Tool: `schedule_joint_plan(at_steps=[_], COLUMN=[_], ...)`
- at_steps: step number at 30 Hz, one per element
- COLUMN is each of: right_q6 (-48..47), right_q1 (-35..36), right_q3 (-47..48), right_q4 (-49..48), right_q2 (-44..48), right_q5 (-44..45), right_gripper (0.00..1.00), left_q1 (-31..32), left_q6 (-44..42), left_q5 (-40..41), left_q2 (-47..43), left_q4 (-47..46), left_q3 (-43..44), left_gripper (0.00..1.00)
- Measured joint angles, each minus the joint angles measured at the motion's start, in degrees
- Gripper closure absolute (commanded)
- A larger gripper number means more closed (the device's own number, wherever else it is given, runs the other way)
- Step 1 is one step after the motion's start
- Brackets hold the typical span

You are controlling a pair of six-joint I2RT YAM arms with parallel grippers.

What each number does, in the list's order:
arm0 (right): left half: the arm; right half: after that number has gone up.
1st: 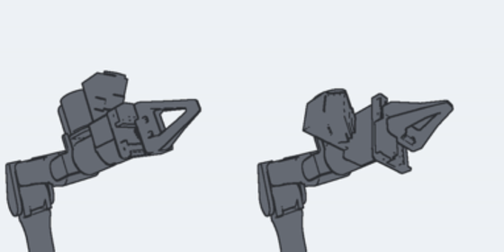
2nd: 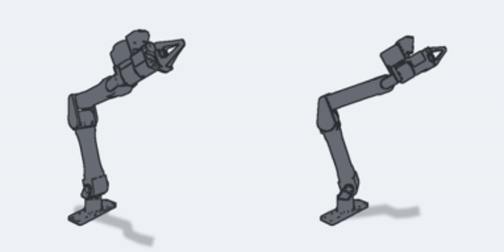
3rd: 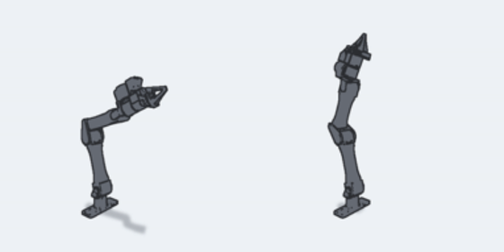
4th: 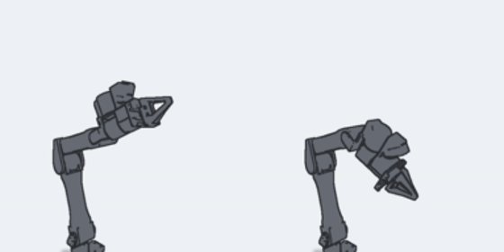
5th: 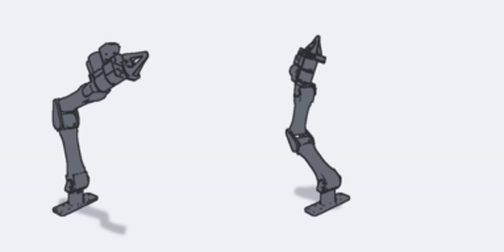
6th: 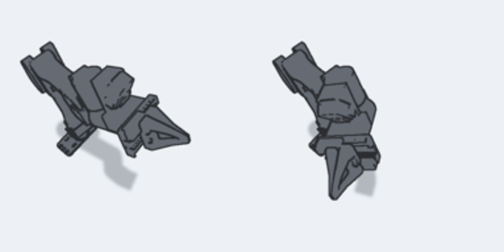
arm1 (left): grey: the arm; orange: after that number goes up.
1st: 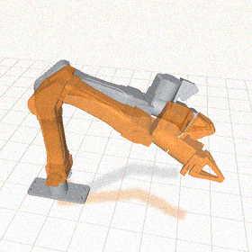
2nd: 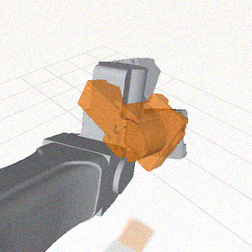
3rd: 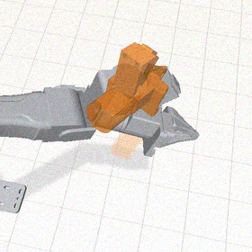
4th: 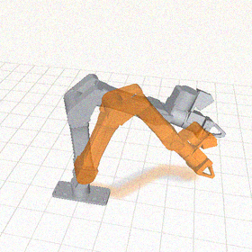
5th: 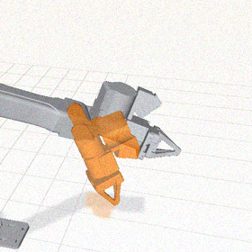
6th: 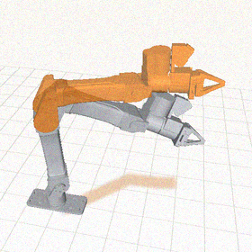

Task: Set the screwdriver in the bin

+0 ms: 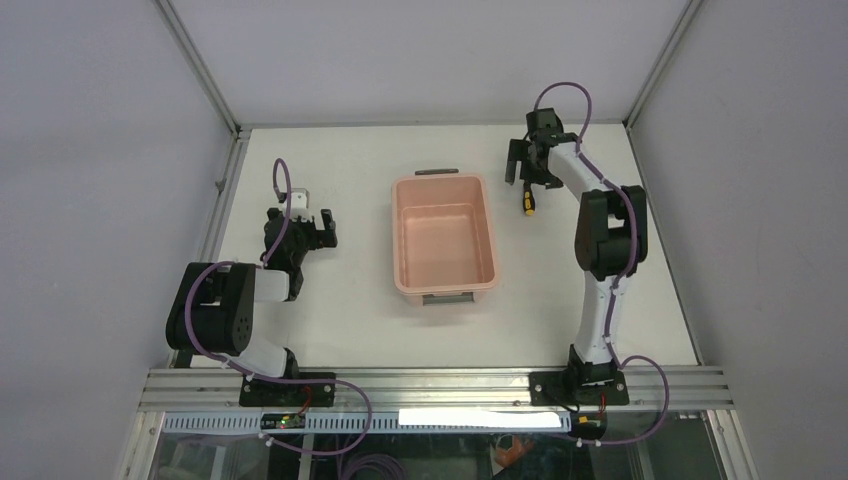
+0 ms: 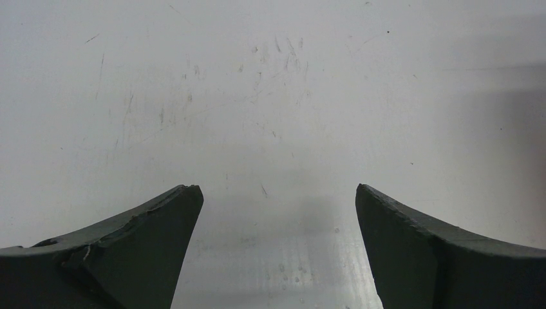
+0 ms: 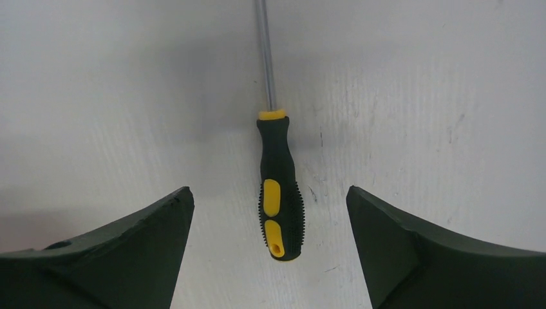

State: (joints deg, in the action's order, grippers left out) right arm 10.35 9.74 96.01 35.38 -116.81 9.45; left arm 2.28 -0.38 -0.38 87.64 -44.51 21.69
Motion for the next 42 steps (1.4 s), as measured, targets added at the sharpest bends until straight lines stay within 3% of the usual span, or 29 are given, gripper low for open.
schedule_joint_plan(at_steps=[6, 11, 13, 22, 30, 36, 42], right_q6=[-0.3, 0.6, 0.7, 0.5, 1.2, 4.0, 6.7], right_q1=[-1.0, -1.3, -1.3, -1.3, 1.1, 7.8, 19.8], right_q3=[2.7, 3.7, 4.1, 8.5, 11.5, 15.1, 14.1], right_q4=[4.7, 6.6, 7.1, 14.9, 24.2, 28.6, 27.8], right_q2=[-7.7, -9.0, -9.1, -8.4, 3.2, 12.4, 20.4], right_q5=[-1.3, -2.3, -2.0, -1.2, 4.3, 7.4, 7.2], right_gripper=[0.35, 0.88, 0.98, 1.00, 1.00, 0.96, 0.94], left_q1=[0.0, 0.0, 0.0, 0.0, 0.0, 0.0, 0.0], left_q6=[0.0, 0.0, 0.0, 0.0, 0.0, 0.0, 0.0], left_q5=[0.0, 0.0, 0.0, 0.0, 0.0, 0.0, 0.0], left_q2=[0.0, 0.0, 0.0, 0.0, 0.0, 0.0, 0.0], left_q4=[0.0, 0.0, 0.0, 0.0, 0.0, 0.0, 0.0], left_q3=[0.0, 0.0, 0.0, 0.0, 0.0, 0.0, 0.0], left_gripper=[0.01, 0.01, 0.01, 0.01, 0.01, 0.01, 0.01])
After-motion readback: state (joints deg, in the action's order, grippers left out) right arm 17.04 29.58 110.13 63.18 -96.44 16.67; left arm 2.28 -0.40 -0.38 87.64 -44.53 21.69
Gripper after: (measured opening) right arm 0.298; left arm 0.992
